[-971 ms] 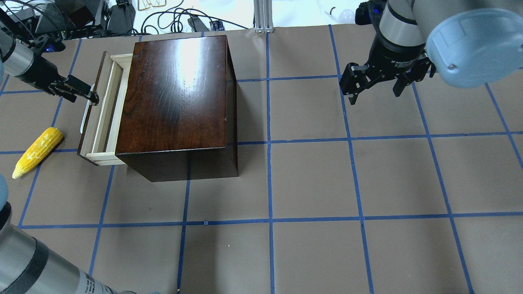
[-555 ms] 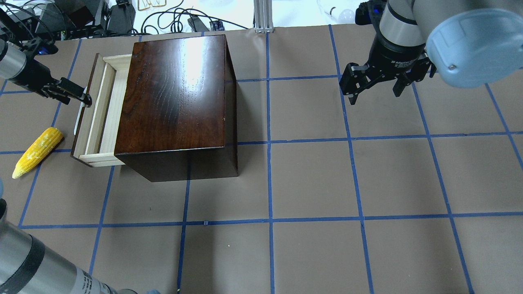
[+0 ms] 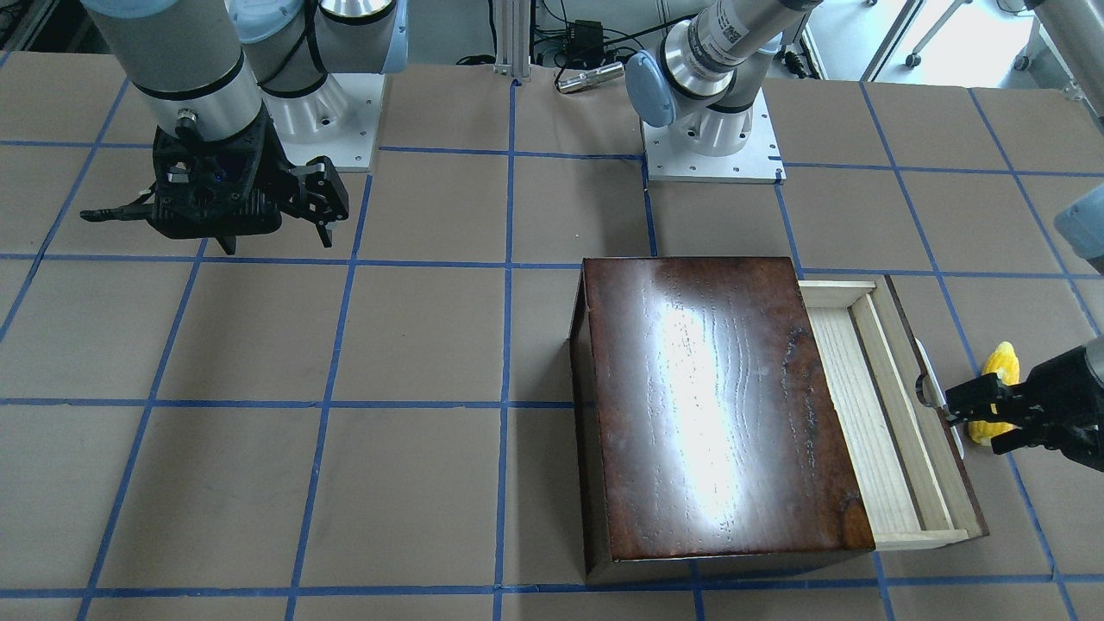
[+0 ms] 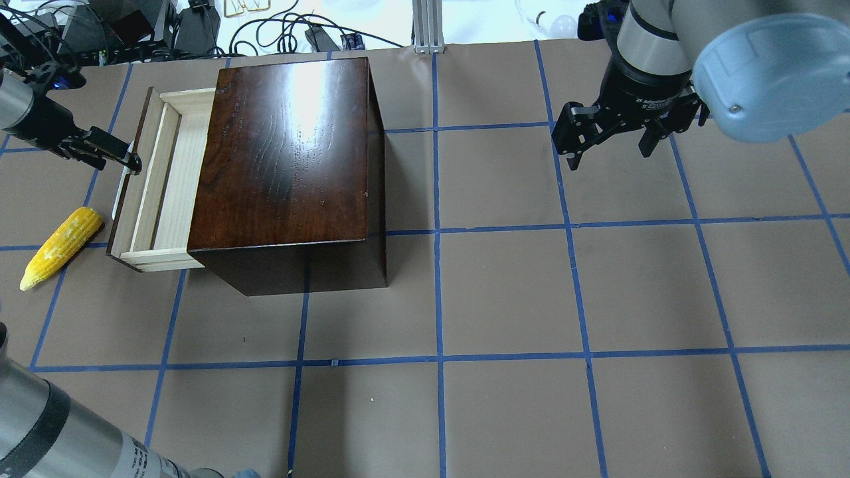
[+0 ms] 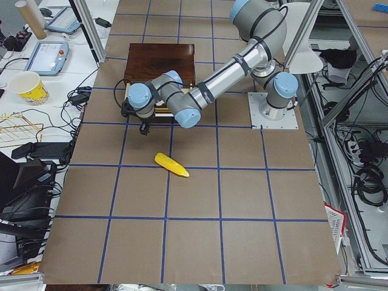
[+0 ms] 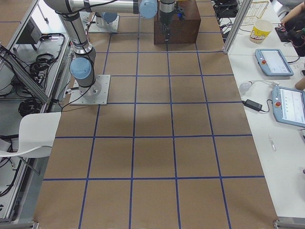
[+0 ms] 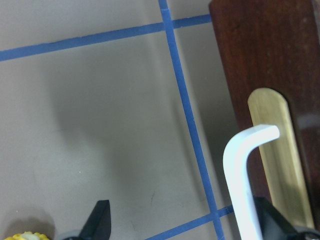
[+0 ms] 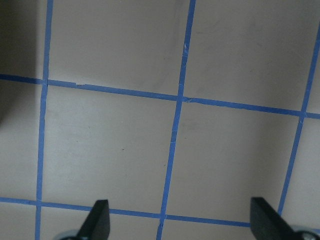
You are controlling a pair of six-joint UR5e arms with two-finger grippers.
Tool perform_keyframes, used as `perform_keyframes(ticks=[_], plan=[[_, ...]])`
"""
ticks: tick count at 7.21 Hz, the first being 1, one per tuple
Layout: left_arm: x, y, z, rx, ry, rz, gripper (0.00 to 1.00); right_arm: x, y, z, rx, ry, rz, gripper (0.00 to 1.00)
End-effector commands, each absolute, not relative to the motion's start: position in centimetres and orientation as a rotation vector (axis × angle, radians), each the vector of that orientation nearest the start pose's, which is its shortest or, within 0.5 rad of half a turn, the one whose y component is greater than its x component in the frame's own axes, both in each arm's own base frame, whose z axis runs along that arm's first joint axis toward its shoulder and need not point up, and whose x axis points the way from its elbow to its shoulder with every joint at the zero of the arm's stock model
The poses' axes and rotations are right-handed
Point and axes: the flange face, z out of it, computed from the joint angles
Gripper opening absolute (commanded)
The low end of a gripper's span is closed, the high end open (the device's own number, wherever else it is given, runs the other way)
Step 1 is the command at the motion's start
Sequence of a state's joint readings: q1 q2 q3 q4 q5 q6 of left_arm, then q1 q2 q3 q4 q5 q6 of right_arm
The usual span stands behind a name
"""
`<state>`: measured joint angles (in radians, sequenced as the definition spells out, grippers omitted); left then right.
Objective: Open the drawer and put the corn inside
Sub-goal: 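Pull the drawer outward with the left gripper, then release the handle and lower the left gripper over the yellow corn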
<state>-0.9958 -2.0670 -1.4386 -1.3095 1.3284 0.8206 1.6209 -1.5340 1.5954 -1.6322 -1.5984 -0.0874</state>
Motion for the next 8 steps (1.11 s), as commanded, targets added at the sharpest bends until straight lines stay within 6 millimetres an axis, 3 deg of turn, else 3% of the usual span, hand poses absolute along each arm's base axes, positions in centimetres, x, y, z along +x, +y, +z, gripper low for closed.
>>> perform_keyframes(ticks=[1,2,4,6,7,8], plan=[[23.0,-64.2,29.5,0.428,3.346,-0.128,1.0,15.6,-49.9,46.3,-0.219,3.162,0.003,1.0],[23.0,-64.2,29.4,0.433,3.347,-0.129,1.0,15.6,-49.9,46.3,-0.219,3.16,0.003,1.0],[22.6,-63.2,31.4,0.429,3.358,-0.106,1.0,15.6,-49.9,46.3,-0.219,3.162,0.003,1.0],[25.9,-61.3,35.0,0.331,3.376,-0.066,1.0,15.6,-50.0,46.4,-0.219,3.162,0.001,1.0],[27.6,-60.7,36.2,0.372,3.309,-0.003,1.0,15.5,-50.0,46.4,-0.214,3.162,0.001,1.0],[28.9,-60.4,35.9,0.574,3.231,0.041,1.0,15.4,-50.0,46.4,-0.214,3.162,0.001,1.0]])
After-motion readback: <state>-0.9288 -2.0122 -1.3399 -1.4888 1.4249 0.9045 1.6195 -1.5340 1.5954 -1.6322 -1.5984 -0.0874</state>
